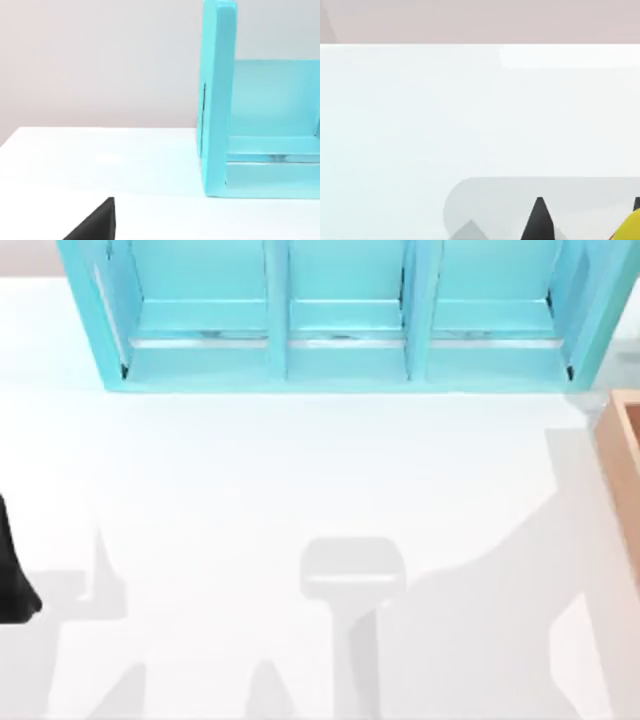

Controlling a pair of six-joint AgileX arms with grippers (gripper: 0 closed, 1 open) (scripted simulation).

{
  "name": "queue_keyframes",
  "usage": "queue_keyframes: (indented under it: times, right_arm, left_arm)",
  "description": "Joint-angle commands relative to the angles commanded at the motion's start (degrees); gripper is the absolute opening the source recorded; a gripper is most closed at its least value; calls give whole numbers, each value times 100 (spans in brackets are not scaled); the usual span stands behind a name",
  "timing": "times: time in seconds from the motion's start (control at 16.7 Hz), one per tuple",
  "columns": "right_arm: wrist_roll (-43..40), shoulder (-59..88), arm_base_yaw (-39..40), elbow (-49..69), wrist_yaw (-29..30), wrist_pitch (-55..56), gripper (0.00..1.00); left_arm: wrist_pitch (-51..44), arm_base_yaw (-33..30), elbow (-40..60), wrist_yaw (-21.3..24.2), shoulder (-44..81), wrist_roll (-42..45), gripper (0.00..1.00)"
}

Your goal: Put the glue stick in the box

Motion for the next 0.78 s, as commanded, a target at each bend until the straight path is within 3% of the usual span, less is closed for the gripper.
queue_keyframes:
  times: [0.42, 0.78]
  right_arm:
    - [140, -1196, -1, 576, 70, -1147, 0]
    - [-83, -1096, -54, 304, -12, -1509, 0]
  left_arm:
    - [0, 0, 0, 0, 0, 0, 100]
    - [0, 0, 0, 0, 0, 0, 100]
